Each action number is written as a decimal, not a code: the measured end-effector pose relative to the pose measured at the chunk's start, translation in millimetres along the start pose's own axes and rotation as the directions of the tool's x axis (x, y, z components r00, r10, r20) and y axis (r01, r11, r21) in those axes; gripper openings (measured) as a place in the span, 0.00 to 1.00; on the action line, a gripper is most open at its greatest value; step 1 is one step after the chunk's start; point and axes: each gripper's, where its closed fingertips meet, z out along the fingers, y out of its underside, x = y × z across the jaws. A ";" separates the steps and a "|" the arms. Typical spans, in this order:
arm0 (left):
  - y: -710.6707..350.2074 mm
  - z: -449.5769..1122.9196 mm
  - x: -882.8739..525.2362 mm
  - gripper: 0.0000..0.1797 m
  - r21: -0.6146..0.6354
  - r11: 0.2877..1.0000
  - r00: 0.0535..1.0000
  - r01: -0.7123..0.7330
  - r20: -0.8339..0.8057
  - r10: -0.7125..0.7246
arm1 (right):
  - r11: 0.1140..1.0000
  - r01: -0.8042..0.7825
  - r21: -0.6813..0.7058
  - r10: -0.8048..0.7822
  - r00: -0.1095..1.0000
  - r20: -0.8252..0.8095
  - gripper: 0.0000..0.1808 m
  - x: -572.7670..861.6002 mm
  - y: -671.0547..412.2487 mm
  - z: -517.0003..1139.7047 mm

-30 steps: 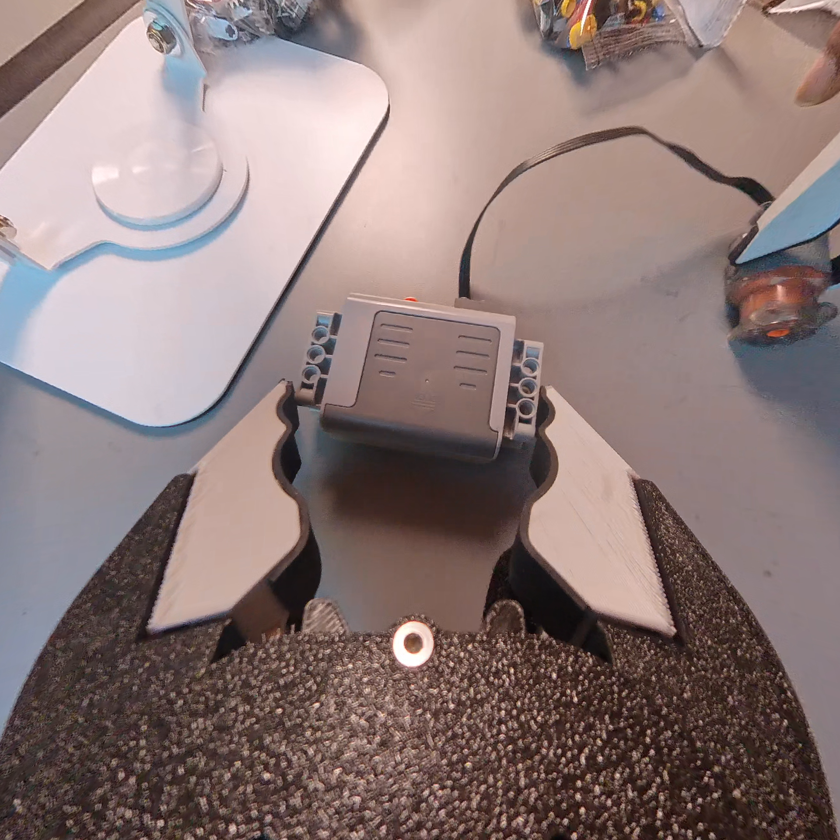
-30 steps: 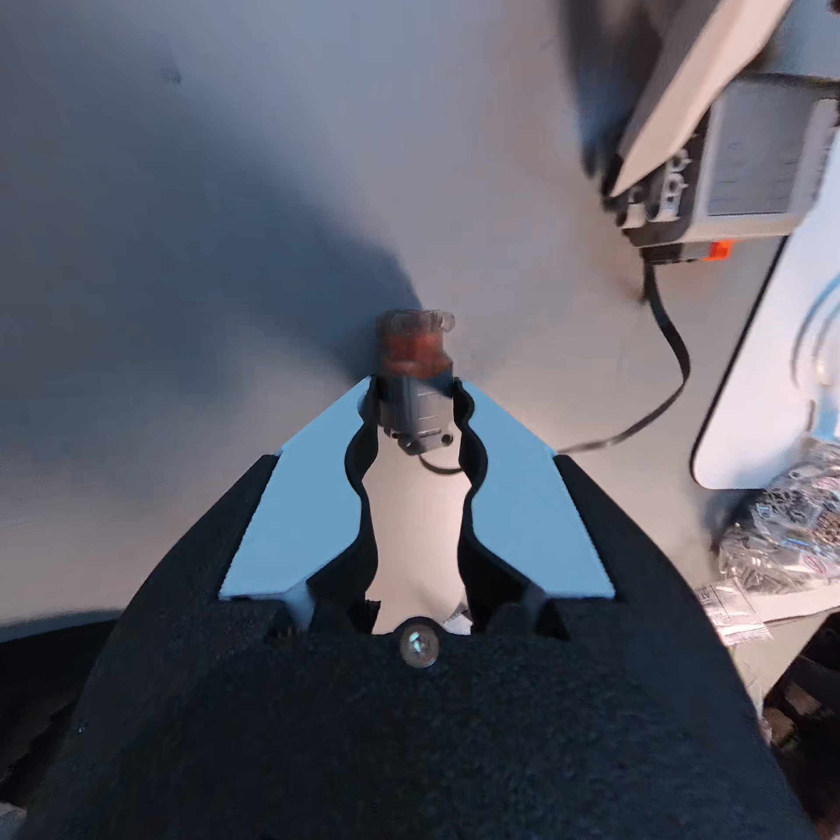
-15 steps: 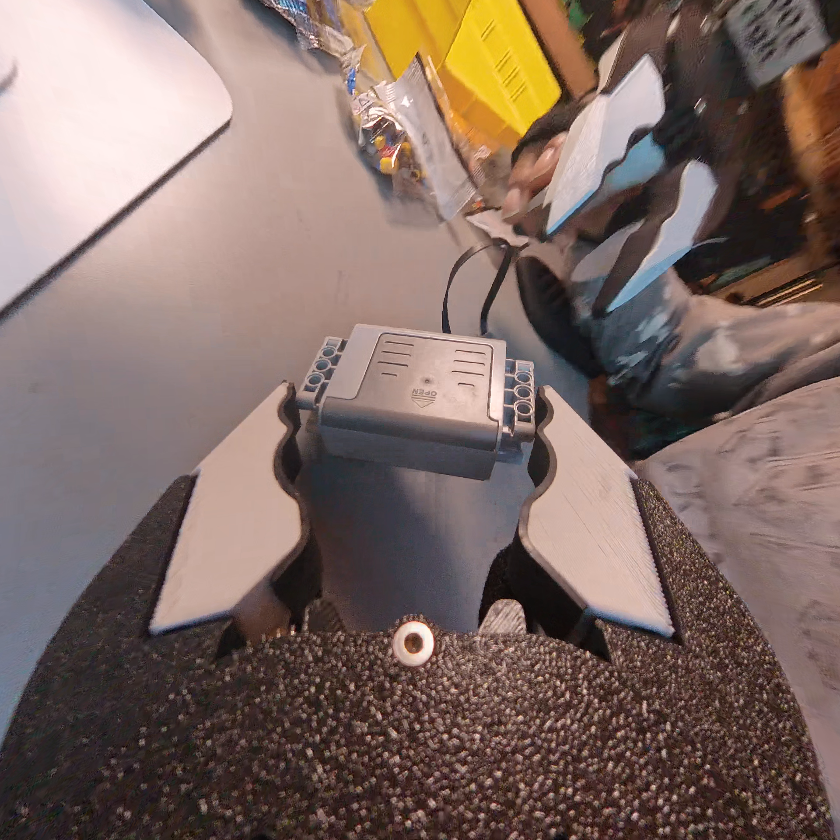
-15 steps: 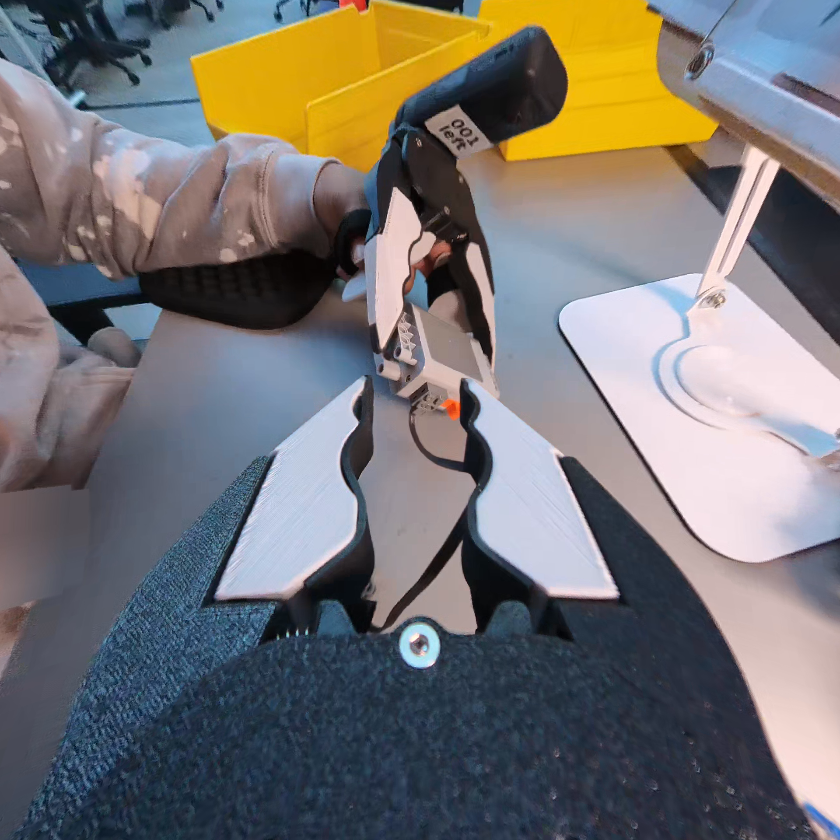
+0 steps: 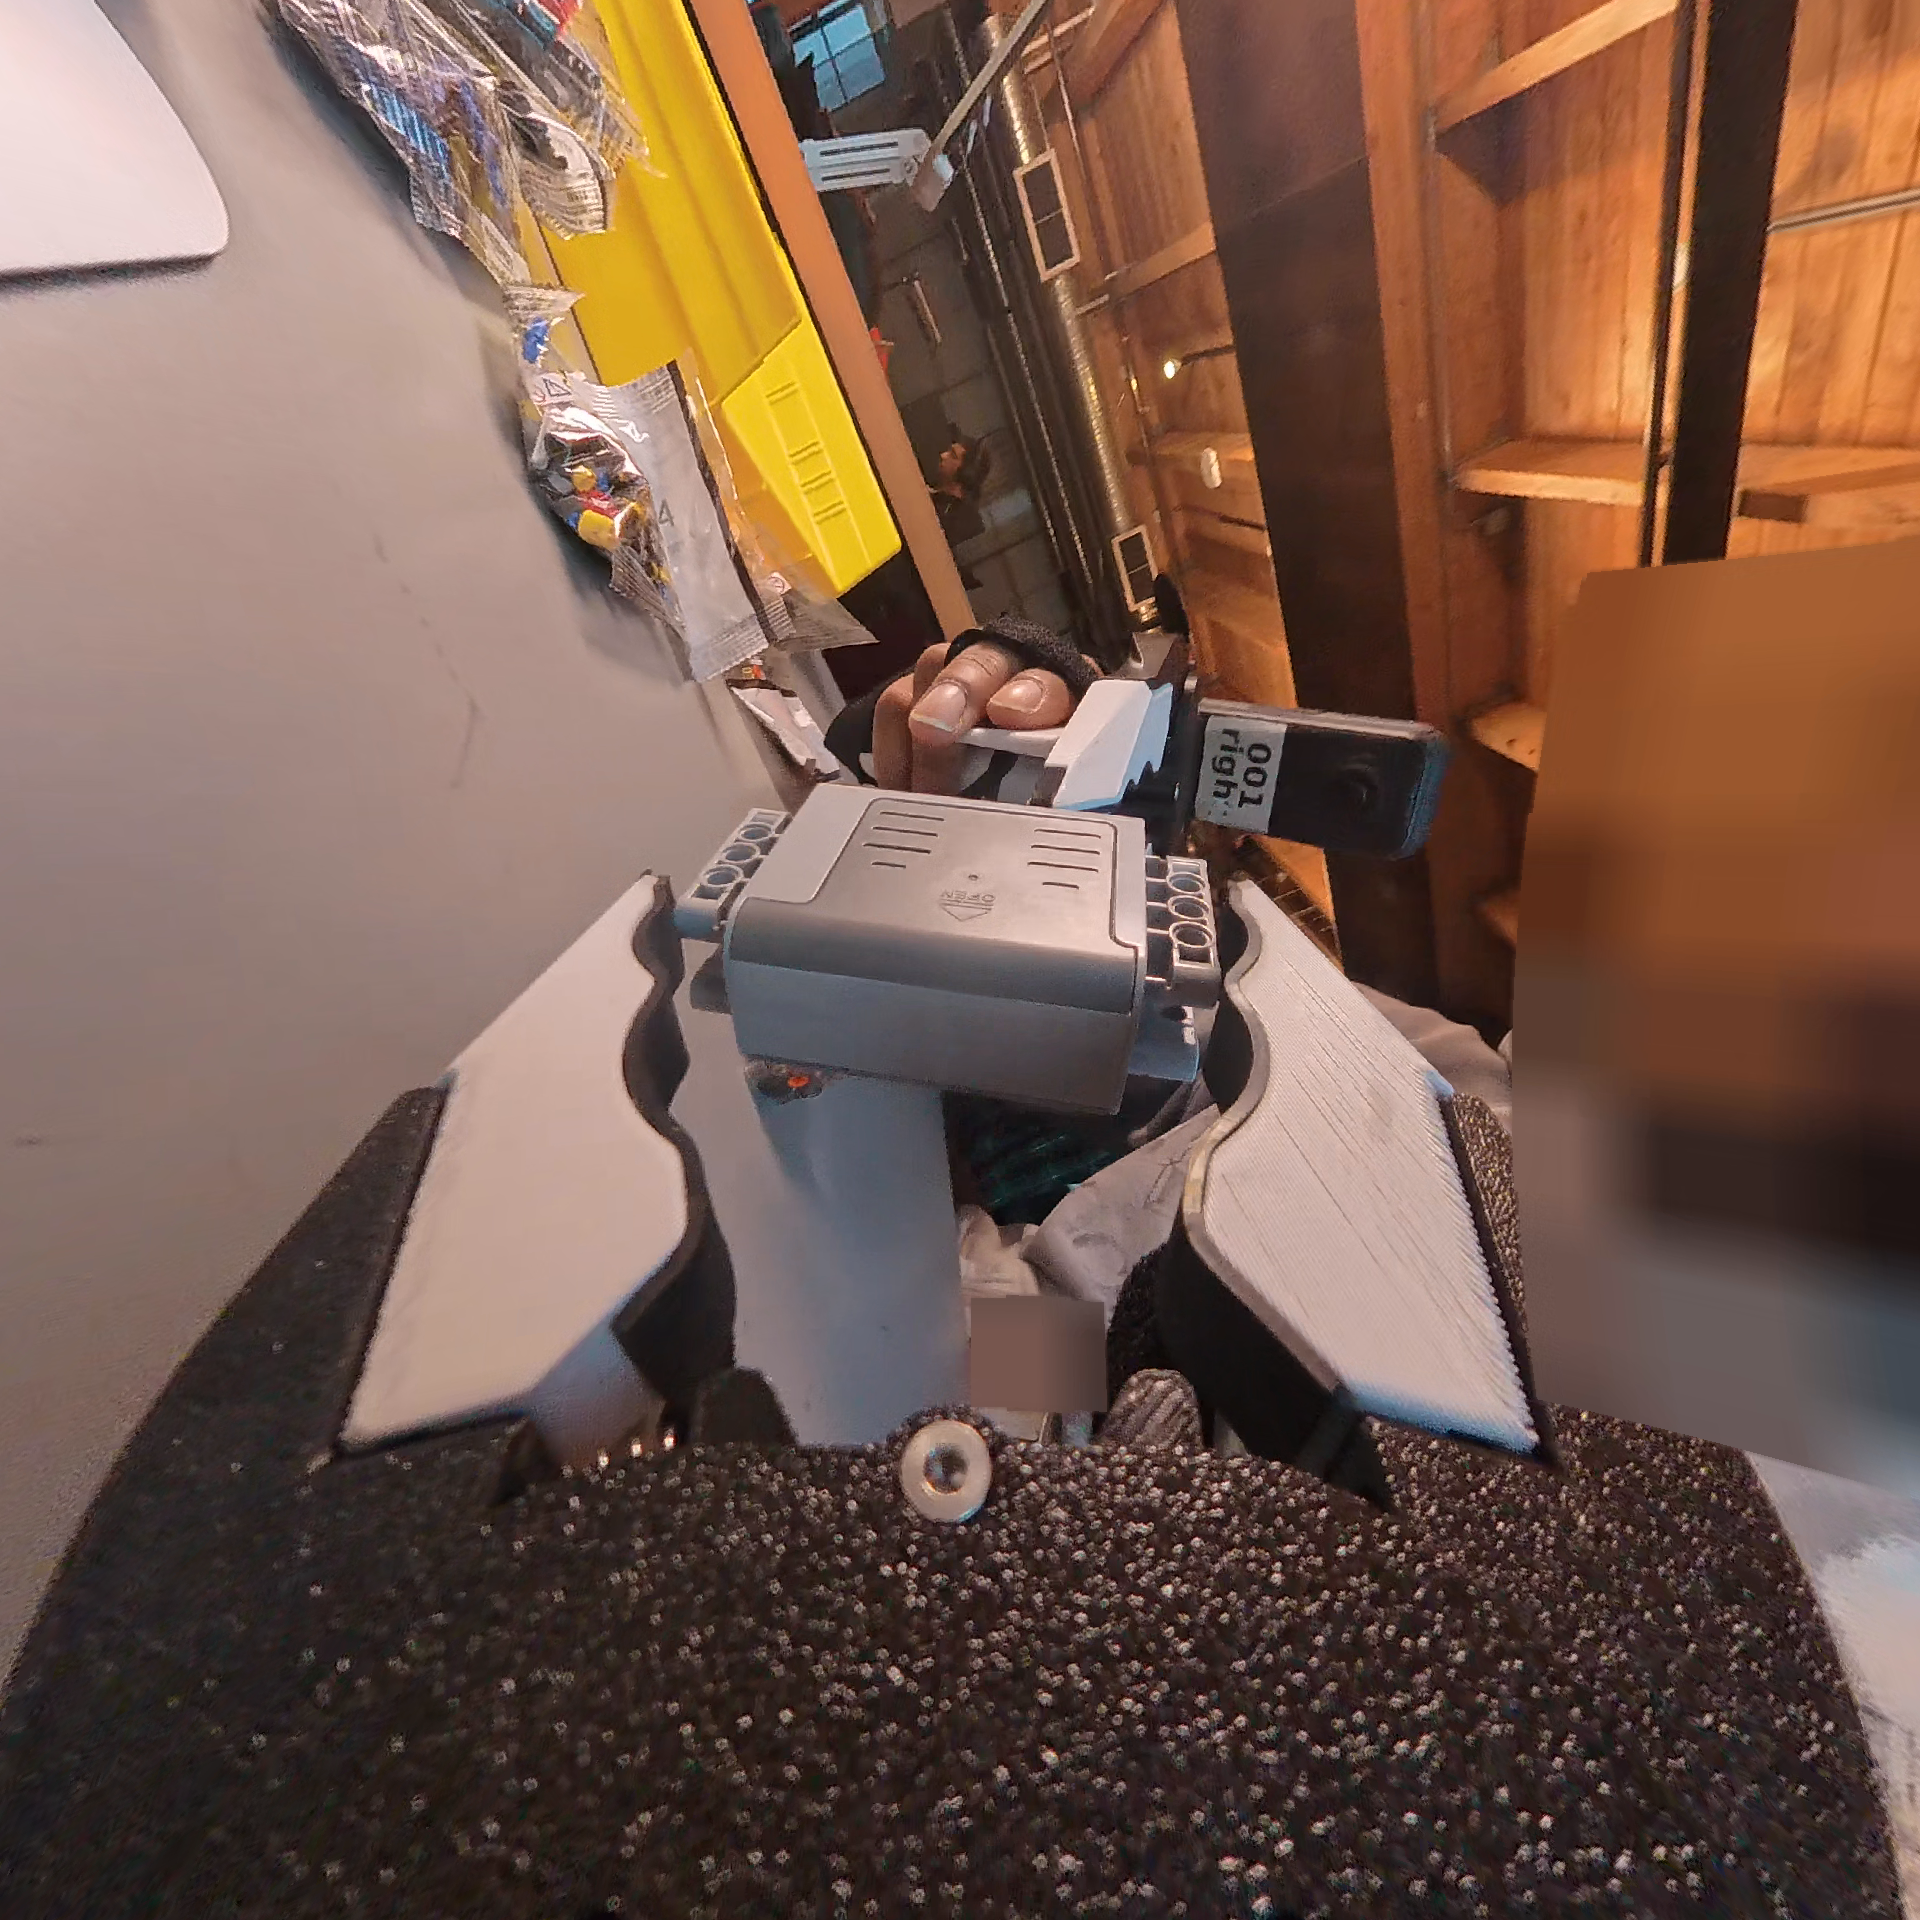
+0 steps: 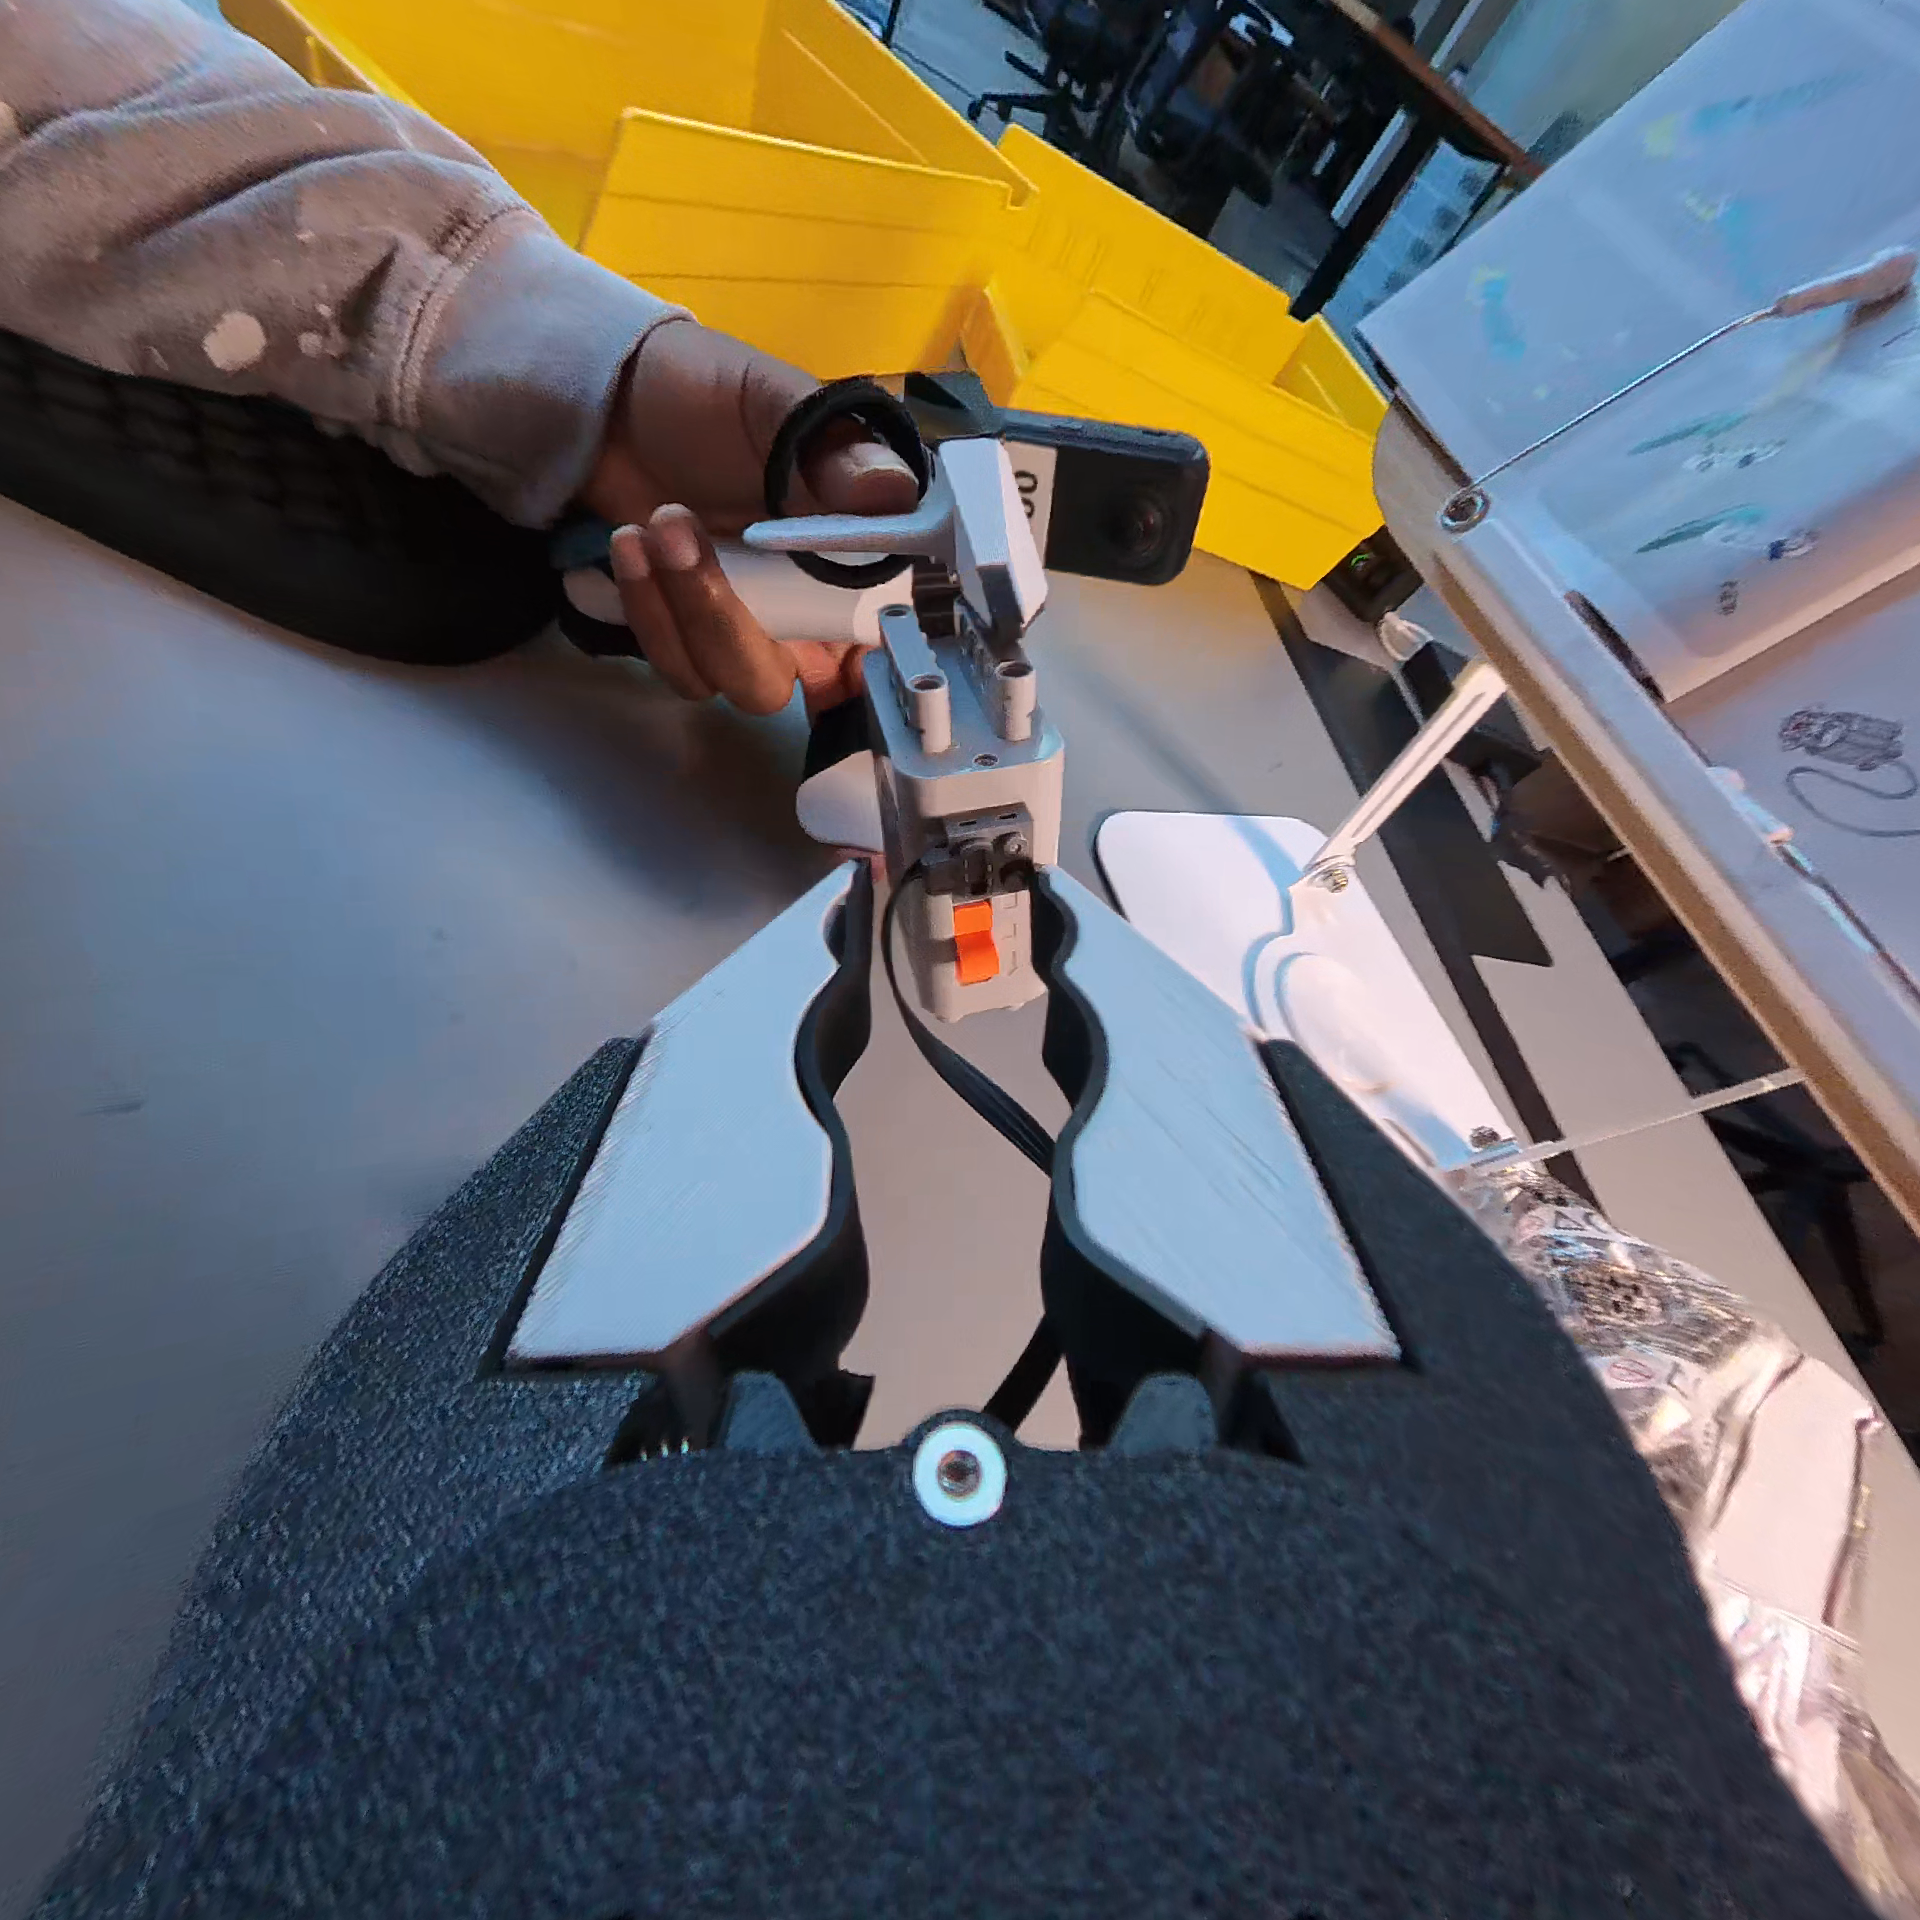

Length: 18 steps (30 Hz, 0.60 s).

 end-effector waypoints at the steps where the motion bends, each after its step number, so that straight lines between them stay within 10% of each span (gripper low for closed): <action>1: -0.5 0.8 0.9 0.55 0.008 1.000 1.000 0.019 -0.012 -0.019 | 1.000 0.015 0.007 -0.015 1.000 -0.017 0.15 1.8 -1.5 -0.6; 18: 11.3 16.6 16.9 0.55 -0.019 0.987 0.976 0.159 -0.148 -0.160 | 0.989 -0.084 0.119 0.080 0.996 0.043 0.14 5.8 -18.5 -12.6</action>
